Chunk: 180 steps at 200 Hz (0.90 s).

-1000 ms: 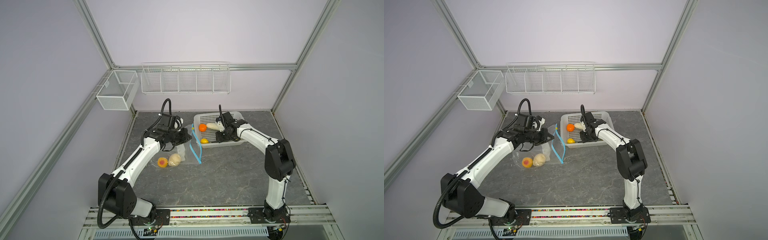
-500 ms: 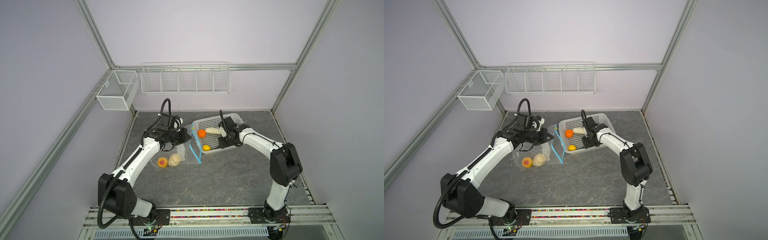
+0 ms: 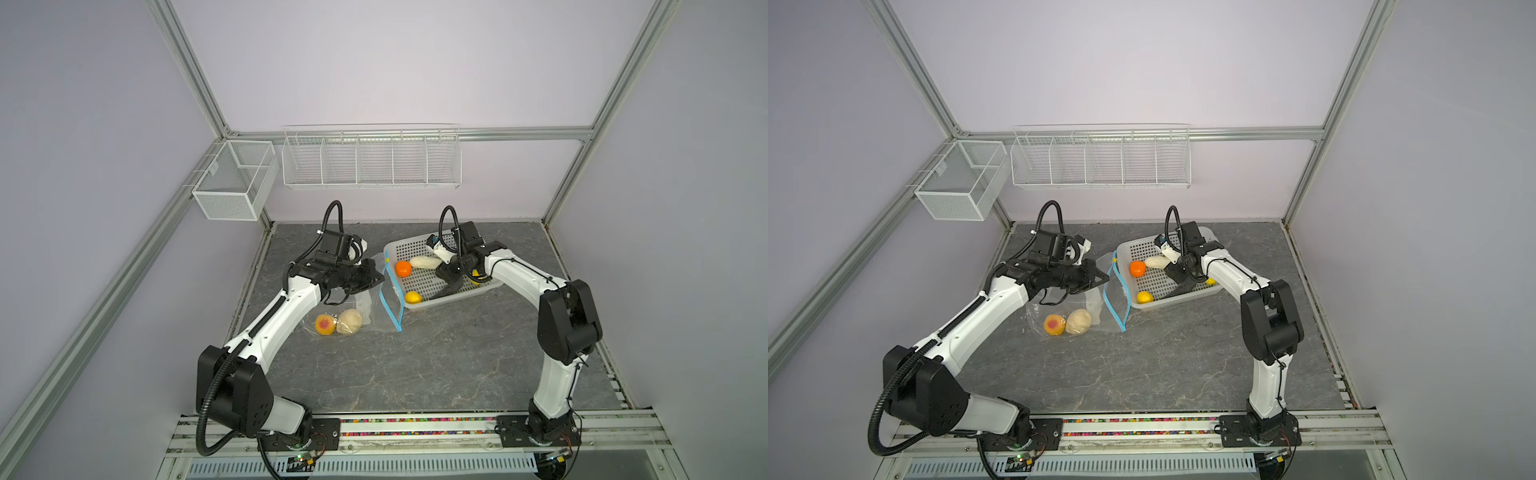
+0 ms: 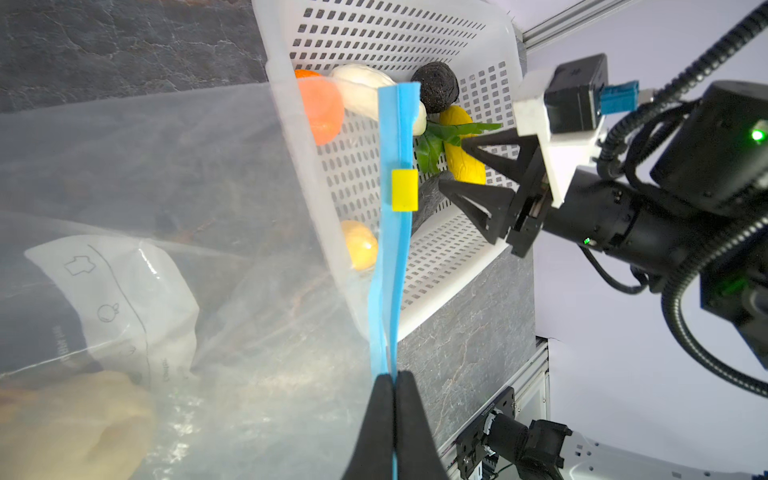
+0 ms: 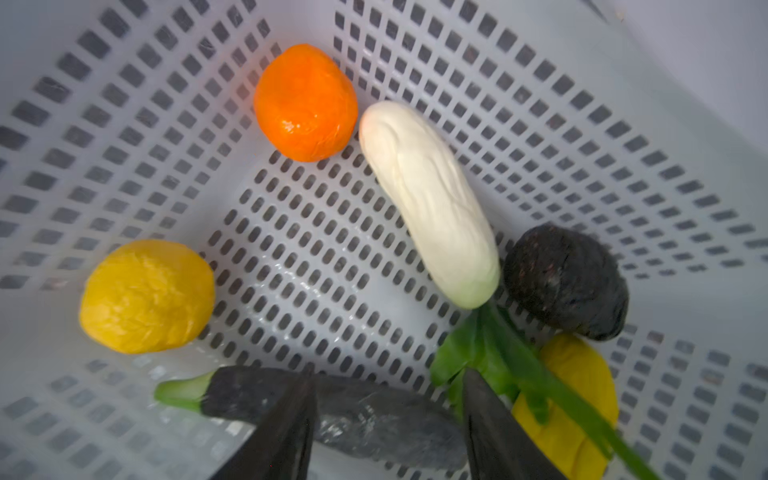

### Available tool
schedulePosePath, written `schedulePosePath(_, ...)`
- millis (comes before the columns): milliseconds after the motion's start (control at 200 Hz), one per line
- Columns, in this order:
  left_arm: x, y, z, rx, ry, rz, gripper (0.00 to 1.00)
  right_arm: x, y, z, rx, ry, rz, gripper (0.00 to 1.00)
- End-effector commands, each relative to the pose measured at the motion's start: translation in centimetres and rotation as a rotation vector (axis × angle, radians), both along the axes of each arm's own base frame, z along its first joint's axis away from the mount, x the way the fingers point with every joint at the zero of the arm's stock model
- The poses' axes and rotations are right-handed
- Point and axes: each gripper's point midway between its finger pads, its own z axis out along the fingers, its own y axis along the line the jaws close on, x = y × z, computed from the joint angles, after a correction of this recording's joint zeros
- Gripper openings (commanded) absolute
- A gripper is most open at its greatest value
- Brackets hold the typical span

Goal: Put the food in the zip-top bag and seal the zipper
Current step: 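Reposition the right gripper within the basket toward the white cucumber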

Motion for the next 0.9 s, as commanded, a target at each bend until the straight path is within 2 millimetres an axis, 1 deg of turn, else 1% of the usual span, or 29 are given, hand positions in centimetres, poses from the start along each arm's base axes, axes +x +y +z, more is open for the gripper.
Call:
schedulePosePath(0,0.2,-0.2,0.0,-0.010,-0.007,-0.016,0.00,1.4,1.1,0.1,0.006,-0.121,0.249,0.59)
schedulePosePath(75,0.3,-0.2,0.0,-0.008,-0.005,-0.011,0.00,1.6,1.6,-0.3,-0.013,-0.195,0.341,0.61)
schedulePosePath(160,0.5,-0.1,-0.1,-0.004,-0.002,-0.007,0.00,1.3,2.1,-0.9,-0.020,-0.214,0.424,0.61)
schedulePosePath(230,0.6,-0.2,-0.1,-0.001,0.001,-0.003,0.00,1.6,2.2,-1.3,-0.031,-0.196,0.429,0.61)
schedulePosePath(300,0.7,-0.3,-0.2,-0.006,0.006,-0.003,0.00,2.2,1.8,-2.0,-0.058,-0.179,0.425,0.61)
schedulePosePath(415,0.9,-0.5,-0.3,-0.010,0.013,-0.008,0.00,2.9,1.5,-2.0,-0.044,-0.174,0.423,0.61)
schedulePosePath(690,0.7,-0.4,-0.5,-0.008,0.018,-0.006,0.00,3.1,1.1,-4.4,-0.066,-0.112,0.440,0.61)
schedulePosePath(895,0.6,-0.2,-0.5,-0.002,0.014,0.000,0.00,3.7,1.0,-5.4,-0.083,-0.077,0.443,0.58)
